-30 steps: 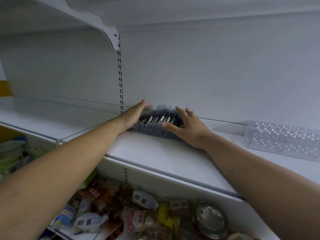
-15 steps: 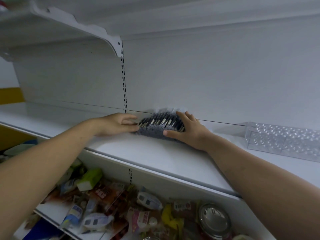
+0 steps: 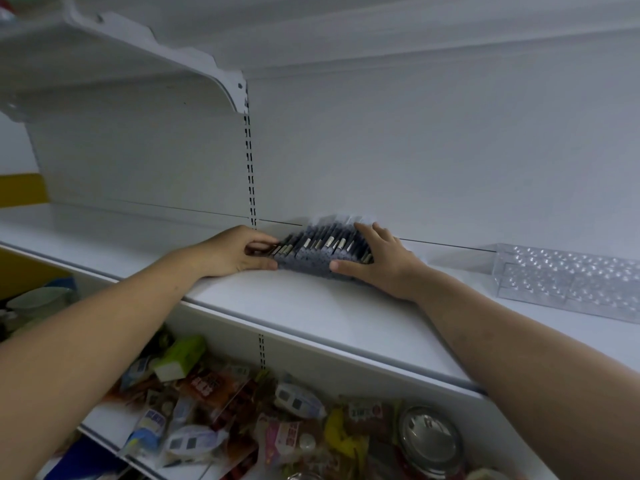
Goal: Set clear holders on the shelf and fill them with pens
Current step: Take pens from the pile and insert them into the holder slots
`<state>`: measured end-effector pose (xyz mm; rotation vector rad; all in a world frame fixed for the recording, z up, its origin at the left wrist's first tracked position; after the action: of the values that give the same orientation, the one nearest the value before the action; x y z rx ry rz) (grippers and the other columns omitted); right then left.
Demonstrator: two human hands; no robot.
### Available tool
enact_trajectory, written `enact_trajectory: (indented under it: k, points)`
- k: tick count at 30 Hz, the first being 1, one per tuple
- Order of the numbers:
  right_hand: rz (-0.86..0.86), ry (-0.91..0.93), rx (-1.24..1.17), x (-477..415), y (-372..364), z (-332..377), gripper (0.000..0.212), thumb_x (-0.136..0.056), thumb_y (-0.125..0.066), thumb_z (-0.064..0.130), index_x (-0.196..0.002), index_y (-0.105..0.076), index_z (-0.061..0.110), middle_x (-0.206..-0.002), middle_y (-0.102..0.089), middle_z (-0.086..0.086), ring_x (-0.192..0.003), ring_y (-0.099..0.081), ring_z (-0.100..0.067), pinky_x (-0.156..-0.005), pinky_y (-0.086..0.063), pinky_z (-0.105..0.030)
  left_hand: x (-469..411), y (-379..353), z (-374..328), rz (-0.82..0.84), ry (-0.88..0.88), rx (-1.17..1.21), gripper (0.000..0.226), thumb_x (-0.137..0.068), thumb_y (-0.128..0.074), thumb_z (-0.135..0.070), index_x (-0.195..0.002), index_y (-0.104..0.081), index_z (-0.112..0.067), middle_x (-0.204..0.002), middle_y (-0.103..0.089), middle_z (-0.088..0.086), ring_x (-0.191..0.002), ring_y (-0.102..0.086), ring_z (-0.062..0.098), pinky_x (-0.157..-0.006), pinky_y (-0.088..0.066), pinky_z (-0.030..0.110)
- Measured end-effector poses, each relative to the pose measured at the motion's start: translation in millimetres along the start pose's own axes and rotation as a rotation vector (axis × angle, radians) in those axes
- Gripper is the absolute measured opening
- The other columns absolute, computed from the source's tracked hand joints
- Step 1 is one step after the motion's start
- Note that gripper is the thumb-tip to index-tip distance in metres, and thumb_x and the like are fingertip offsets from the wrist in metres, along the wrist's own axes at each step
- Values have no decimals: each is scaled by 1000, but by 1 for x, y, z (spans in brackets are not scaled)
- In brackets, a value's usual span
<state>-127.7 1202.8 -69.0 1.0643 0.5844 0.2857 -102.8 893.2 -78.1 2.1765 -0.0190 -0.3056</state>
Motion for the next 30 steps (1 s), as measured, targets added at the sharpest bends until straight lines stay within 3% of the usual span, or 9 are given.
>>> enact_trajectory:
  k: [3,7,11,17,23,30]
  points:
    - [3,-1,6,1,1,1,115,-75,-56,90,-166,-13,33,-172,-15,-3,-159,-15,-23,-128,-19,-49,2,1,-1,-5,21,-29,114,-53,-86,-80,-147,-57,-22,-146,-62,-2,-132,-57,6,-118,-41,34]
    - [-2,-4,28,-3,-1,-1,116,-75,-58,90,-165,-12,35,-173,-14,-4,-160,-13,-22,-128,-21,-50,-2,-2,-8,-38,-1,-85,104,-60,-81,-77,-145,-60,-21,-143,-64,-1,-129,-59,6,-112,-44,29]
    - [-10,-9,38,-3,-2,-1,112,-77,-57,89,-165,-12,35,-173,-13,-5,-160,-13,-23,-127,-22,-51,-2,-2,-5,-42,2,-85,95,-64,-83,-68,-144,-59,-21,-144,-64,0,-130,-59,8,-114,-44,32]
    - [-15,-22,32,-3,-2,0,105,-81,-54,88,-164,-14,38,-173,-13,-6,-160,-13,-23,-128,-20,-49,-8,-1,0,-77,39,-107,99,-56,-72,-95,-133,-68,-32,-131,-70,-7,-120,-65,6,-110,-51,41]
    - [-14,-20,32,-1,-1,0,106,-80,-54,88,-164,-14,37,-173,-13,-6,-161,-12,-23,-128,-19,-49,-3,-4,-11,-81,13,-152,121,-50,-70,-97,-144,-59,-22,-138,-66,0,-122,-64,12,-110,-50,37]
    - [-11,-26,35,-1,-1,0,108,-79,-53,89,-165,-13,37,-173,-12,-7,-160,-12,-24,-128,-21,-50,-3,-6,-16,-102,8,-181,109,-51,-66,-100,-135,-65,-30,-131,-68,-7,-118,-64,9,-108,-51,36]
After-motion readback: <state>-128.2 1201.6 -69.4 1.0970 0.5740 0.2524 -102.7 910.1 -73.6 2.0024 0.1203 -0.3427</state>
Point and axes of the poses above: each hand's wrist, its own x-axis away from the middle knuckle, its own y-axis out of the back of the hand, z = x × y, the point moved 4 cm from there along -x, towards the middle knuckle
